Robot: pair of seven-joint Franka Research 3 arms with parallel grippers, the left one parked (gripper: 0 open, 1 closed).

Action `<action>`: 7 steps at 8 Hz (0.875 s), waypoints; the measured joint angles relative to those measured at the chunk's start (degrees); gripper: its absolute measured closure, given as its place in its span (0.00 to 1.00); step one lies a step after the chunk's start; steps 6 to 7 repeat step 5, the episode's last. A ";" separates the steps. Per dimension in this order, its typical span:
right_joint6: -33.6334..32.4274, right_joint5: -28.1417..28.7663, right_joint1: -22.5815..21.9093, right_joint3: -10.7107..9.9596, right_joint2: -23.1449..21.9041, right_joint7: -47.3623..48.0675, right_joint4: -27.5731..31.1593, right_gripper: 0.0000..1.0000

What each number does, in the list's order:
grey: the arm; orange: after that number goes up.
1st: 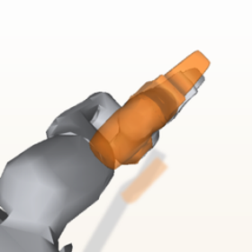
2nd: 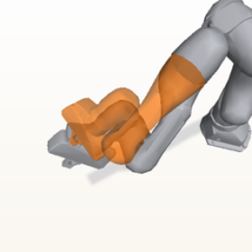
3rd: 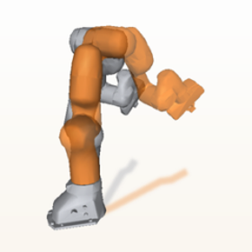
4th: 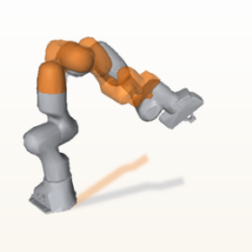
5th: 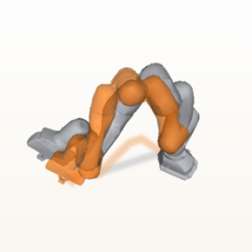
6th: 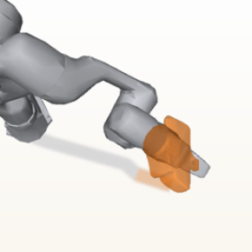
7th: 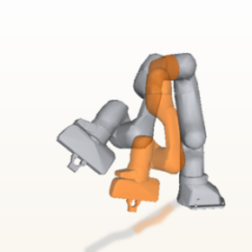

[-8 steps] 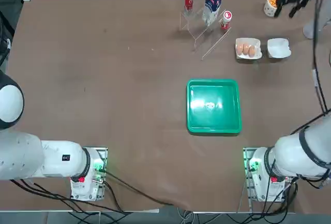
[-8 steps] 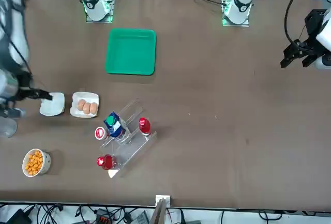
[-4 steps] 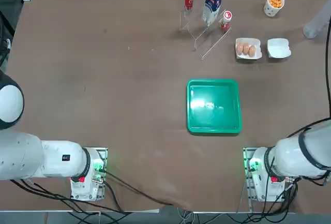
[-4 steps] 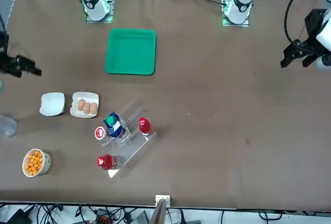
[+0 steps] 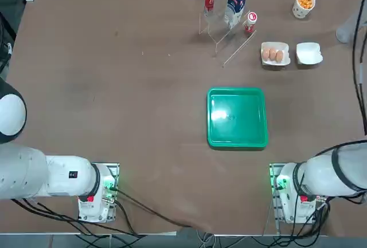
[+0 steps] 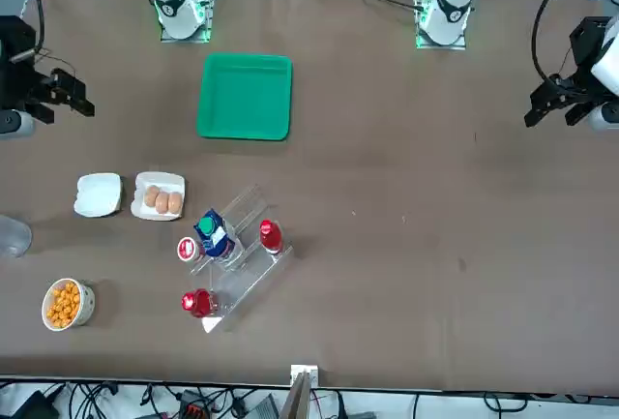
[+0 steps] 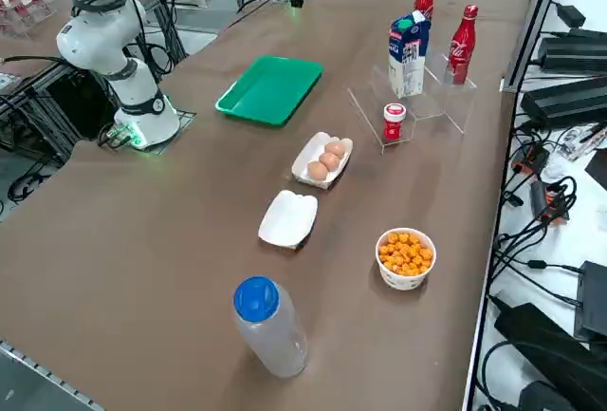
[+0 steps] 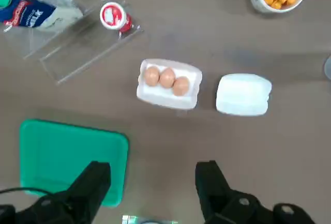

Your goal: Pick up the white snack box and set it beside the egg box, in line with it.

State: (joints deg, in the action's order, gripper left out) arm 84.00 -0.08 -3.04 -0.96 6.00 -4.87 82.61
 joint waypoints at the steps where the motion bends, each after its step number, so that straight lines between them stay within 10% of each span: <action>1: 5.58 -0.08 0.03 -0.28 -3.58 0.00 6.70 0.00; 3: 13.43 -0.14 0.05 -0.43 -9.68 0.00 17.29 0.00; 7: 13.54 -0.14 0.36 -0.79 -11.13 0.01 18.80 0.00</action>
